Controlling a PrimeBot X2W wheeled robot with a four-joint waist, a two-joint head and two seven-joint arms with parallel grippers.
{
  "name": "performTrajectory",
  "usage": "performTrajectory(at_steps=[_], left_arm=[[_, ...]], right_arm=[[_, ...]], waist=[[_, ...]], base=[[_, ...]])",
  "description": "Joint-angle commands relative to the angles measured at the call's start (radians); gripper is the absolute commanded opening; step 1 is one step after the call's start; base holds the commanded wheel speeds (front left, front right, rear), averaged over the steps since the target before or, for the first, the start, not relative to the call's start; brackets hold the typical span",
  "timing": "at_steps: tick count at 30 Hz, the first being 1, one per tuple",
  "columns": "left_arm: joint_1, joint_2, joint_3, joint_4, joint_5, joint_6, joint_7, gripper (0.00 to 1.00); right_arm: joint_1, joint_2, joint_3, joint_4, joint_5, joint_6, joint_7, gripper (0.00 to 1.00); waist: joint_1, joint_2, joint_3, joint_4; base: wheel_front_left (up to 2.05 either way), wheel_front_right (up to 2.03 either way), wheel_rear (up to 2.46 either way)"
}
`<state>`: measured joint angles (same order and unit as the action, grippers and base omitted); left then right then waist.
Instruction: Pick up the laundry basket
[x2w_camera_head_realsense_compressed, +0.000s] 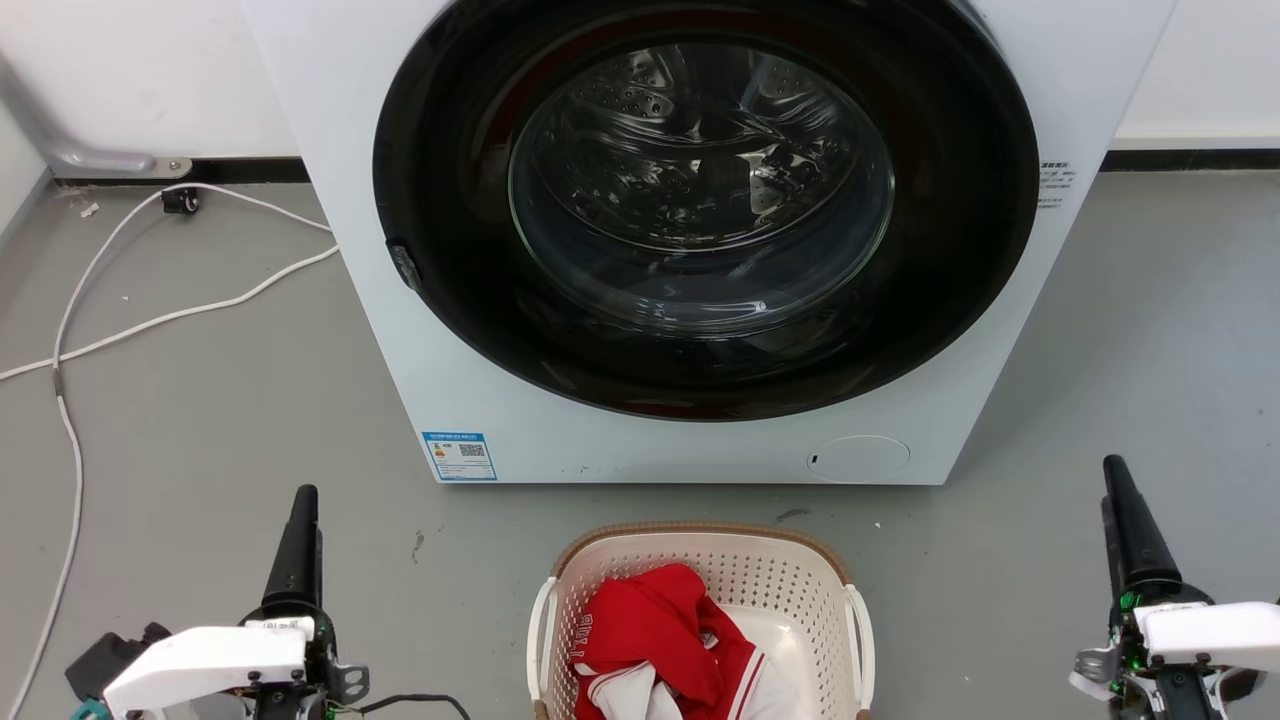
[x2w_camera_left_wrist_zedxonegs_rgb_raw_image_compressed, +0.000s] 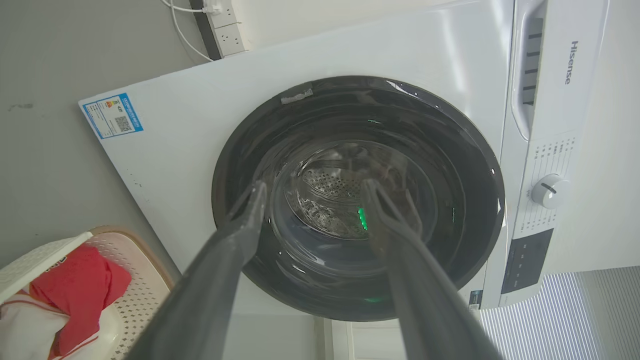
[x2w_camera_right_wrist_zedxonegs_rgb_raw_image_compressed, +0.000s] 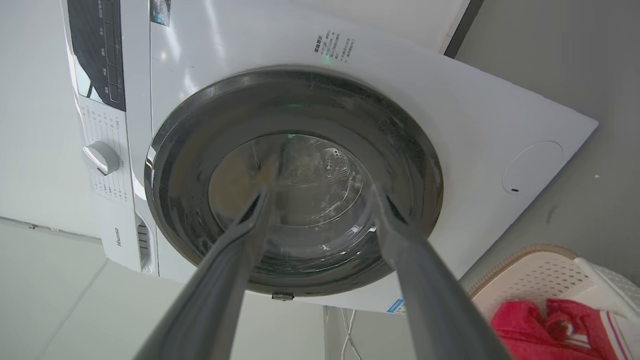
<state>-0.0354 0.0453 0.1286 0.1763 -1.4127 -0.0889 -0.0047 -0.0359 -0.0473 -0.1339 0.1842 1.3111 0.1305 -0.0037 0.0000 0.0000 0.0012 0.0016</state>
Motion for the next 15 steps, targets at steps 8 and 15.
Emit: performTrajectory(at_steps=[8, 15], left_arm=[[-0.003, 0.004, -0.006, -0.112, 0.141, 0.046, -0.037, 1.0], [0.01, 0.004, -0.07, -0.21, 0.359, 0.065, -0.068, 1.0]], right_arm=[[-0.013, -0.004, 0.006, -0.112, -0.249, 0.0, -0.037, 1.0], [-0.002, -0.004, 0.033, -0.194, -0.508, 0.0, -0.069, 1.0]], waist=[[0.0, 0.0, 0.0, 0.002], [0.0, 0.0, -0.001, 0.003]], base=[[0.0, 0.0, 0.0], [0.0, 0.0, 0.0]])
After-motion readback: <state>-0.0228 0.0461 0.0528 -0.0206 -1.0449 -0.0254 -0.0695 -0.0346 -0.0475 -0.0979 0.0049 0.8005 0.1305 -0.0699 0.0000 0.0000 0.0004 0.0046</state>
